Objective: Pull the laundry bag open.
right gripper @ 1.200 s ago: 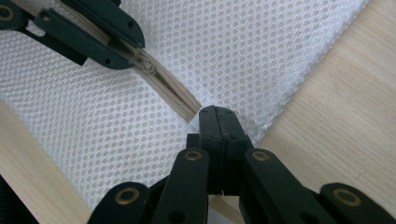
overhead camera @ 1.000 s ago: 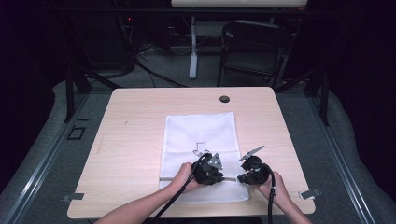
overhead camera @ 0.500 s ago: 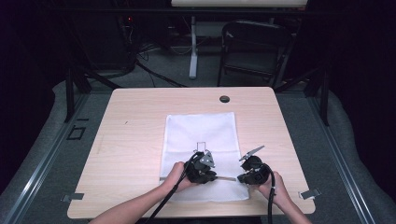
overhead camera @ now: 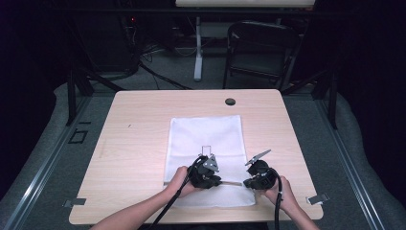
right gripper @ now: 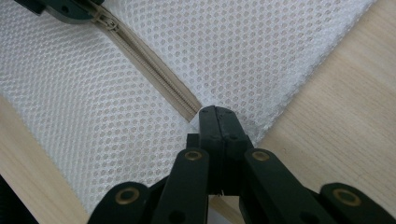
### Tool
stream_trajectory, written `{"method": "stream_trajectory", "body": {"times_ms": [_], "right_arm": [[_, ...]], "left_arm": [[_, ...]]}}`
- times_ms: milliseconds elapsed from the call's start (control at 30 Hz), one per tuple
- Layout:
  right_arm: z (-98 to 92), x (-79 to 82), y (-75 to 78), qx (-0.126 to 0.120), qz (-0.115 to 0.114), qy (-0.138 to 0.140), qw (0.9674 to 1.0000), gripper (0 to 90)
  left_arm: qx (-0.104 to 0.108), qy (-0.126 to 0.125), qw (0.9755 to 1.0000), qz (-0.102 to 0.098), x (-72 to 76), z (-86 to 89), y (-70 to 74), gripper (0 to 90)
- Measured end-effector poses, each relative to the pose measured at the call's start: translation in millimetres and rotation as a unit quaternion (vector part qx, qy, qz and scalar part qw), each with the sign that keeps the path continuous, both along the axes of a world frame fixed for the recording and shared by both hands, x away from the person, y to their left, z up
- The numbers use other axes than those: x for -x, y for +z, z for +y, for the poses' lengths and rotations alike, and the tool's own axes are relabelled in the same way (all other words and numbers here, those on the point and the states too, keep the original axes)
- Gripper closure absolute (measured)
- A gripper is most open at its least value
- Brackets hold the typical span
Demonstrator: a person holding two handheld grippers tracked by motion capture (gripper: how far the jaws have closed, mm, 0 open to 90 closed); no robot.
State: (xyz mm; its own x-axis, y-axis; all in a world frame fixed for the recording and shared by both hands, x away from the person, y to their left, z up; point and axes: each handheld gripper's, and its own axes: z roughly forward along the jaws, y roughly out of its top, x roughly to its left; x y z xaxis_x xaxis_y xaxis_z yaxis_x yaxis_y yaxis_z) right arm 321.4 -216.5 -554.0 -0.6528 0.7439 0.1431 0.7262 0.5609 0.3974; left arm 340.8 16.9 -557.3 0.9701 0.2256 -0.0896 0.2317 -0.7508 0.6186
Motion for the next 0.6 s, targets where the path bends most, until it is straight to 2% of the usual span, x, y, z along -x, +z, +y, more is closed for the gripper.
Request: {"method": "stream_trajectory", "body": {"times_ms": [67,100,167,267,400,533,567,600], "right_arm": [[1.7,0.9,-0.9,-0.004,-0.004,-0.009,0.9999,90.0],[1.5,0.5,0.1,0.001,-0.002,-0.004,1.0000,90.0],[1.4,0.4,0.0,0.003,-0.004,0.001,1.0000,90.0],[3.0,0.5,-0.8,0.001,-0.007,-0.004,1.0000,90.0],[2.7,0.1,0.3,0.003,-0.001,-0.003,1.0000,90.0],[2.6,0.5,-0.2,0.003,-0.004,-0.002,1.0000,90.0],[2.0,0.4,0.0,0.003,-0.003,-0.002,1.0000,90.0],[1.6,0.2,0.0,0.002,-0.002,-0.001,1.0000,90.0]], "left_arm": [[-0.005,-0.001,1.0000,-0.006,1.0,0.7,1.6,81.9],[0.002,0.000,1.0000,-0.001,0.9,1.4,1.4,81.9],[-0.005,0.000,1.0000,-0.007,1.6,0.6,1.6,81.9],[-0.004,-0.001,1.0000,0.003,0.2,1.6,0.0,81.9],[-0.006,-0.002,1.0000,0.001,0.5,1.4,-0.8,81.9],[-0.001,-0.004,1.0000,0.003,0.9,1.8,-0.9,81.9],[-0.008,-0.005,1.0000,-0.001,0.9,2.1,-0.5,81.9],[-0.002,-0.005,1.0000,0.005,0.5,3.1,-0.8,81.9]]}}
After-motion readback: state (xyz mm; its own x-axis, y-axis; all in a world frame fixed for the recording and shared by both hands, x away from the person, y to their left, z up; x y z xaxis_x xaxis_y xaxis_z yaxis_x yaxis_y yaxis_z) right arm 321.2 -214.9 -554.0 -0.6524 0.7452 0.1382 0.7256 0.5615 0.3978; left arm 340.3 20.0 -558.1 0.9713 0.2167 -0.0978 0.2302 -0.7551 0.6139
